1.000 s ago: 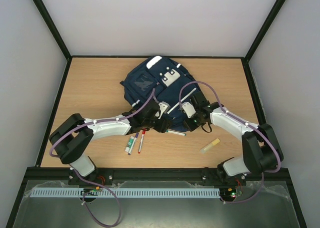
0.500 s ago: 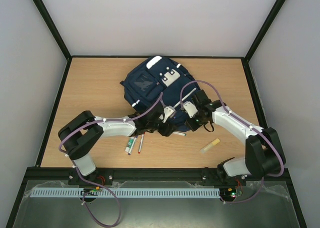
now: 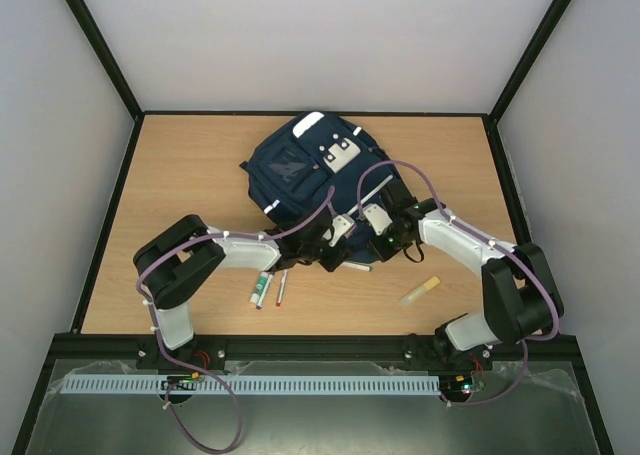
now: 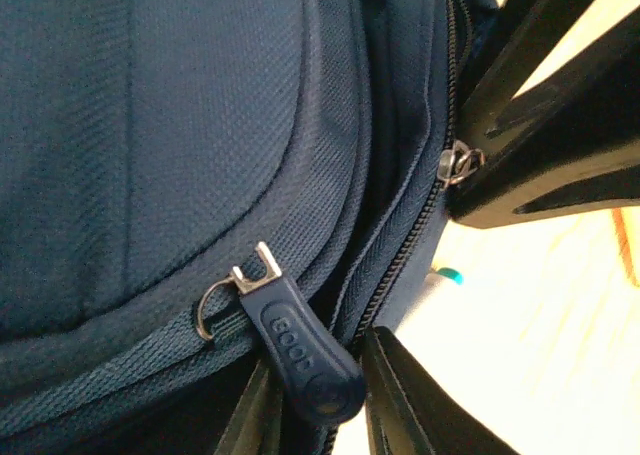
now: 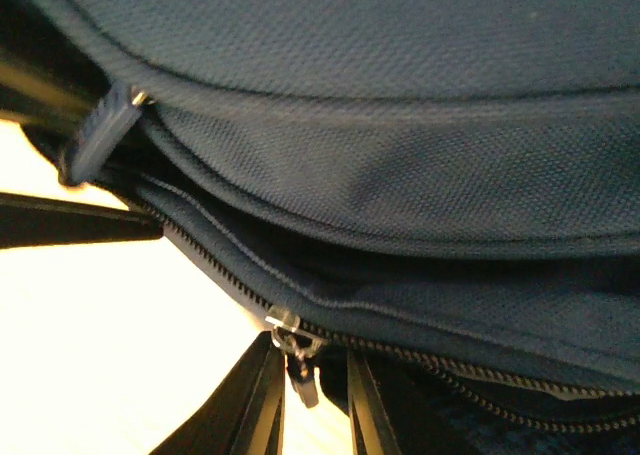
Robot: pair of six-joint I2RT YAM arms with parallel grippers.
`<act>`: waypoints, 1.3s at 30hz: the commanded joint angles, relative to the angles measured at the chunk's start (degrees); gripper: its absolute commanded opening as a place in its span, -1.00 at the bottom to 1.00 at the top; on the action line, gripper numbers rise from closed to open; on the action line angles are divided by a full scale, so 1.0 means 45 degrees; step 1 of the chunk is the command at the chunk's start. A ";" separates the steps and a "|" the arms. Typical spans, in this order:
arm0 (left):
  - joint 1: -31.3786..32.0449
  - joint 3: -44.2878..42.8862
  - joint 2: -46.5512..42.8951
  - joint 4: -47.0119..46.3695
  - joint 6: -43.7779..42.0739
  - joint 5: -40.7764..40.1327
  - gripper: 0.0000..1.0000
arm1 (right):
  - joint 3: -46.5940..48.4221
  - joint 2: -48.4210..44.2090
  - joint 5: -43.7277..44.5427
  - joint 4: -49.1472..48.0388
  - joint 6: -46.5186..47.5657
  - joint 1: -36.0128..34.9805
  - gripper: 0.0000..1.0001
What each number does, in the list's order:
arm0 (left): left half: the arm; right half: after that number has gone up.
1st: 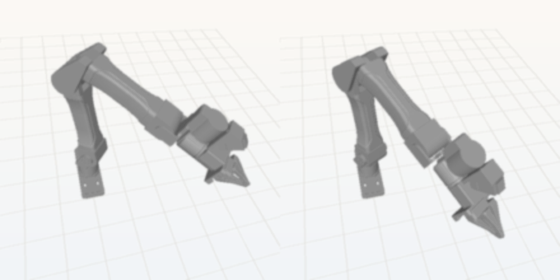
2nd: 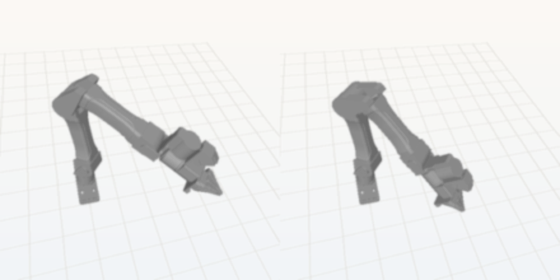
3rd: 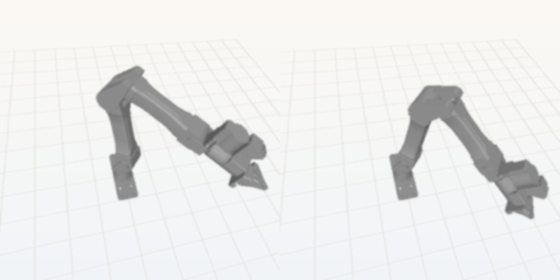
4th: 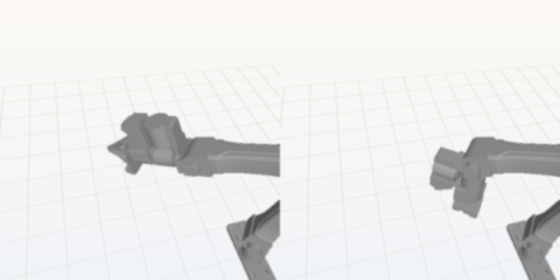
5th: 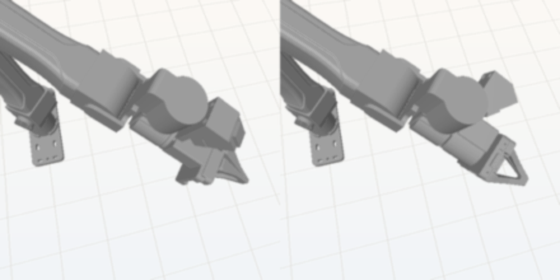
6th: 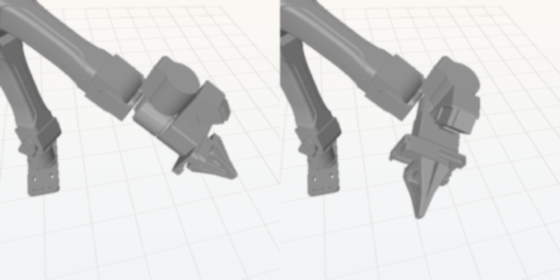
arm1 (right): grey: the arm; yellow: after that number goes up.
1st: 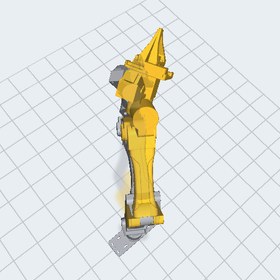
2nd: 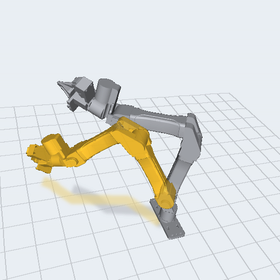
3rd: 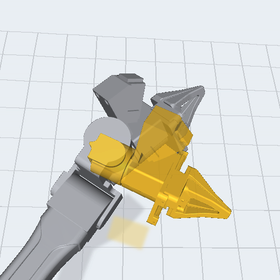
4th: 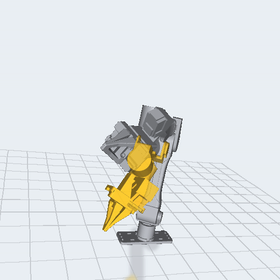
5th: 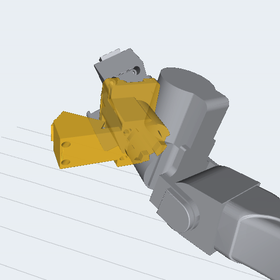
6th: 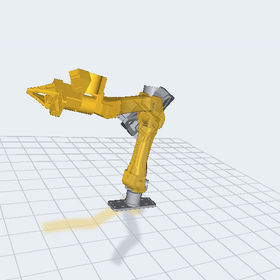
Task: Pack the student bag
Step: Zip the student bag at the center of the board.
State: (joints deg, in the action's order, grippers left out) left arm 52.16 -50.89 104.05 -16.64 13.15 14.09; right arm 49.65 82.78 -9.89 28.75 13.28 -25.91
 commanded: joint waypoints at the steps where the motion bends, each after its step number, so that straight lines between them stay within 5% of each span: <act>1: 0.0081 -0.0409 0.0078 -0.0754 0.0112 0.0130 -0.63 | 0.0066 0.0200 0.0557 0.0006 -0.0296 -0.0023 -0.70; 7: 0.0076 -0.0240 -0.0128 -0.0696 0.0108 -0.0169 -0.95 | 0.0551 -0.0472 0.1055 0.1263 -0.0006 -0.0024 -0.93; 17: 0.0071 0.0564 -0.1133 -0.0278 0.0107 -0.1028 -0.95 | 0.0776 -0.0200 0.2464 0.2725 0.1315 0.0013 -0.99; 24: 0.0082 0.0996 -0.1212 -0.0306 0.0185 -0.1181 -0.95 | 0.0955 0.0144 0.2144 0.2427 0.1184 0.0074 -0.87; 29: 0.0073 0.0796 -0.0899 -0.0460 0.0355 -0.0894 -0.95 | 0.0739 0.0276 0.2095 0.1745 0.1056 0.0074 -0.56; 39: 0.0069 0.0625 -0.0729 -0.0408 0.0297 -0.0903 -0.95 | 0.0356 -0.0349 0.2818 0.1349 0.1422 0.0074 -0.66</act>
State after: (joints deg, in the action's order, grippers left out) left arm 52.56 -47.59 100.14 -18.52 14.41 10.50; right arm 51.79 83.31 -0.45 33.32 18.26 -25.87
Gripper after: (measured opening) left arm 0.122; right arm 0.194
